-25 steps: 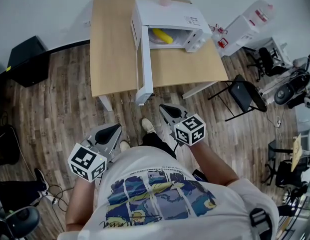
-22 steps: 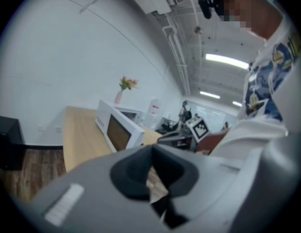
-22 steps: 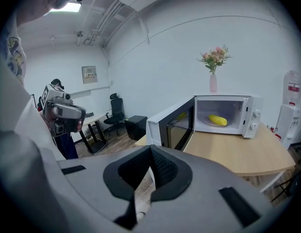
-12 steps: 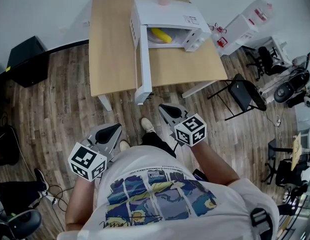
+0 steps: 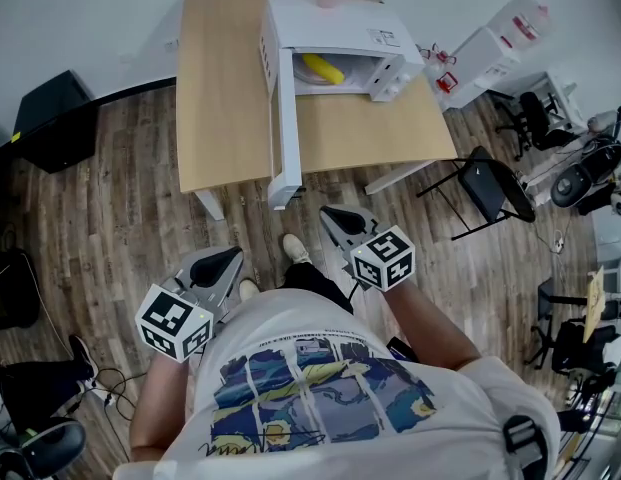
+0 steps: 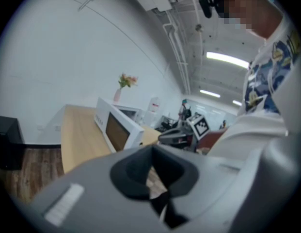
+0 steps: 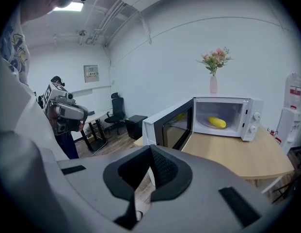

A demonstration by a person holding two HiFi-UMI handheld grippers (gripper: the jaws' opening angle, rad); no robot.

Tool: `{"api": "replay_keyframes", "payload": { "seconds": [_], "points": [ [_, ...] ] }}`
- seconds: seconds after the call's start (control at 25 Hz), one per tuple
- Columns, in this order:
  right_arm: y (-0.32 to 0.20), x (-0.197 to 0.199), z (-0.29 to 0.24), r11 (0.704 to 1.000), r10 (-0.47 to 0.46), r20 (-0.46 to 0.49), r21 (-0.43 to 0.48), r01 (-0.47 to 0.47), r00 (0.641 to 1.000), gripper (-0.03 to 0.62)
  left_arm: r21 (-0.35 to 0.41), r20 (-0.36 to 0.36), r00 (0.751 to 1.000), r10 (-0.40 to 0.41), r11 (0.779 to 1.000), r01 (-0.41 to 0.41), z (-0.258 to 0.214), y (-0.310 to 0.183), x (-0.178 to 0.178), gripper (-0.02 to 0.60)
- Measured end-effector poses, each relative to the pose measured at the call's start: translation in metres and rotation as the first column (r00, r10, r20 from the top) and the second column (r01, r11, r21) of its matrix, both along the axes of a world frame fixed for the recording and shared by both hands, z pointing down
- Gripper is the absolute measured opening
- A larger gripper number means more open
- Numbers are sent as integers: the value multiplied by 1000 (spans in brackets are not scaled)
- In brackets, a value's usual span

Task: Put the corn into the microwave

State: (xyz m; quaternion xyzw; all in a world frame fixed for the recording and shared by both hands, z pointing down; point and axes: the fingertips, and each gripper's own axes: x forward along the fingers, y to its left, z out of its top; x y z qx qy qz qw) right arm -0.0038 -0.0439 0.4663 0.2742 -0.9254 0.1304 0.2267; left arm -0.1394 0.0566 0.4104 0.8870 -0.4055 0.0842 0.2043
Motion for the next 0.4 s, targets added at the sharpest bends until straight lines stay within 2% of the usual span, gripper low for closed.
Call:
{"api": "replay_keyframes", "payload": {
  "seconds": [0.4],
  "points": [
    [-33, 13, 2, 1000, 6, 5, -4, -6, 1000, 8, -12, 5, 1000, -15, 1000, 15, 2, -28, 9, 9]
  ]
}}
